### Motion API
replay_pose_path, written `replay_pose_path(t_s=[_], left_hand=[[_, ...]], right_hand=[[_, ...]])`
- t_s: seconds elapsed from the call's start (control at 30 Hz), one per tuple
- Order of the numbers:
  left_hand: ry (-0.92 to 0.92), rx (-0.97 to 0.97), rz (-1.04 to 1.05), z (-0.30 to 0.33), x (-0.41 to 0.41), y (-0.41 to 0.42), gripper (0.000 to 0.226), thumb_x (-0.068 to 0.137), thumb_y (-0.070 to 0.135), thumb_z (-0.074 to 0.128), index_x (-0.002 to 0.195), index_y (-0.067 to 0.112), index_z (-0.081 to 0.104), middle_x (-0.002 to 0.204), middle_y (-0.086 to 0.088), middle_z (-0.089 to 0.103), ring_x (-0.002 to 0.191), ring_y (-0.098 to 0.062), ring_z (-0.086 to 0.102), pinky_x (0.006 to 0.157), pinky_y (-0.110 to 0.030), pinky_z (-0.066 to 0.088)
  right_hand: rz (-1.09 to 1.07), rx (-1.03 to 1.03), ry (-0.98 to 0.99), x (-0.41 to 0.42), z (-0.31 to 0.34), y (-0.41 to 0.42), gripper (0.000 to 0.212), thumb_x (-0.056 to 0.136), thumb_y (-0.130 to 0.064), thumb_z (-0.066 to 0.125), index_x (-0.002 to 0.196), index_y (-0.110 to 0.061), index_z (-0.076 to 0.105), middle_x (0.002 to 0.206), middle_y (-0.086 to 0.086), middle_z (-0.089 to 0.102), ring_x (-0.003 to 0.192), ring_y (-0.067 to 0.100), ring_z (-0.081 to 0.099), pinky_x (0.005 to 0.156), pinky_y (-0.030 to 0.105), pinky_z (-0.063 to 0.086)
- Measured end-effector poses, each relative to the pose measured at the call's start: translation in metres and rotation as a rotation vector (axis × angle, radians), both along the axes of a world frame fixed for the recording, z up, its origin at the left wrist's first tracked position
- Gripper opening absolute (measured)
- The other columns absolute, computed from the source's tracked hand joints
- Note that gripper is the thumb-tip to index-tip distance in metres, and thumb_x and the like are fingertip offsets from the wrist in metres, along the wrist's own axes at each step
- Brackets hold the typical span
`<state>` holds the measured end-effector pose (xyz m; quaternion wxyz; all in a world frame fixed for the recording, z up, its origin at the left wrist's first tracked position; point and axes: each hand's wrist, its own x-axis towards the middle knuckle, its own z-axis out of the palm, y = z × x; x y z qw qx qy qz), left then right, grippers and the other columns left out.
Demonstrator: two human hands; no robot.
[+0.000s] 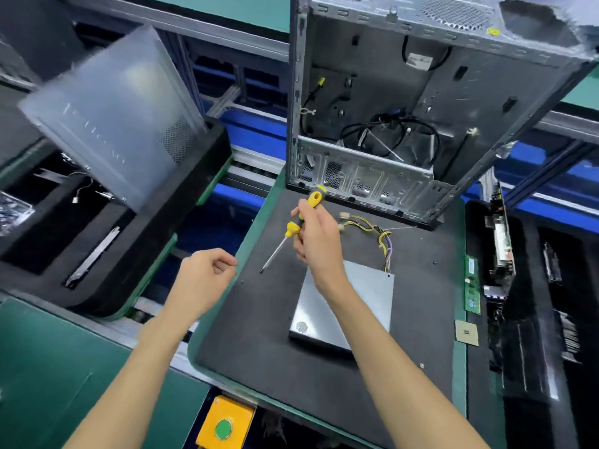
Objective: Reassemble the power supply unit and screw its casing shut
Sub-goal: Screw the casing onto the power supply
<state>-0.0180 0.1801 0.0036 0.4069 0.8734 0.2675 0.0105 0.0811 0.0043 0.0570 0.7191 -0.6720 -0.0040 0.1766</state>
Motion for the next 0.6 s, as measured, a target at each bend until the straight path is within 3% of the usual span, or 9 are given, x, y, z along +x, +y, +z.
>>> replay_pose_path(t_s=[0.03,0.1,0.17,0.23,0.4,0.5,0.6], left_hand=[[0.019,0.026,0.006,-0.011,-0.006,-0.002,0.020,0.084,0.005,0.072,0.078,0.025,0.071,0.069,0.008,0.069,0.060,0.000,0.063,0.060,-0.008,0.046],[0.049,0.041,0.006,-0.031,-0.014,-0.006,0.016,0.082,0.007,0.075,0.083,0.023,0.069,0.071,0.012,0.067,0.061,0.003,0.060,0.061,-0.006,0.044],[0.066,0.020,0.017,-0.046,-0.018,-0.011,0.014,0.083,0.010,0.077,0.088,0.020,0.069,0.075,0.009,0.066,0.067,-0.003,0.060,0.069,-0.019,0.051],[0.069,0.025,0.038,-0.055,-0.017,-0.015,0.014,0.085,0.016,0.077,0.094,0.021,0.068,0.079,0.007,0.064,0.071,-0.009,0.059,0.068,-0.029,0.049],[0.034,0.129,0.014,-0.063,-0.009,-0.019,0.008,0.090,0.022,0.071,0.089,0.026,0.064,0.077,0.011,0.058,0.071,-0.005,0.054,0.058,-0.021,0.036],[0.053,0.168,-0.001,-0.066,-0.002,-0.019,0.008,0.092,0.018,0.067,0.086,0.022,0.064,0.077,0.011,0.059,0.071,-0.006,0.054,0.059,-0.024,0.036],[0.029,0.095,-0.036,-0.063,0.004,-0.023,0.008,0.092,0.014,0.065,0.088,0.020,0.066,0.076,0.011,0.062,0.070,-0.005,0.055,0.060,-0.018,0.037]], right_hand=[[0.015,-0.018,0.001,-0.003,-0.003,0.005,0.030,0.106,-0.032,0.049,0.082,-0.015,0.056,0.050,-0.009,0.039,0.041,0.011,0.032,0.038,0.019,0.027],[0.043,-0.046,0.000,-0.009,-0.010,0.014,0.029,0.106,-0.033,0.050,0.083,-0.015,0.057,0.052,-0.014,0.046,0.041,0.008,0.036,0.040,0.018,0.030],[0.058,-0.058,0.001,-0.012,-0.014,0.018,0.028,0.106,-0.032,0.051,0.083,-0.016,0.057,0.052,-0.017,0.048,0.041,0.005,0.038,0.040,0.016,0.031],[0.057,-0.078,-0.005,-0.012,-0.016,0.019,0.028,0.106,-0.033,0.052,0.082,-0.017,0.057,0.052,-0.018,0.050,0.041,0.003,0.040,0.041,0.015,0.032],[0.017,-0.078,0.019,-0.008,-0.014,0.012,0.028,0.105,-0.033,0.053,0.082,-0.017,0.058,0.051,-0.016,0.048,0.041,0.006,0.036,0.040,0.017,0.029],[-0.008,-0.072,0.028,-0.004,-0.010,0.005,0.028,0.107,-0.030,0.051,0.083,-0.015,0.056,0.049,-0.016,0.046,0.039,0.006,0.034,0.039,0.018,0.027],[-0.034,-0.066,0.037,-0.001,-0.008,-0.003,0.028,0.107,-0.028,0.051,0.084,-0.013,0.055,0.047,-0.016,0.044,0.039,0.007,0.031,0.038,0.018,0.026]])
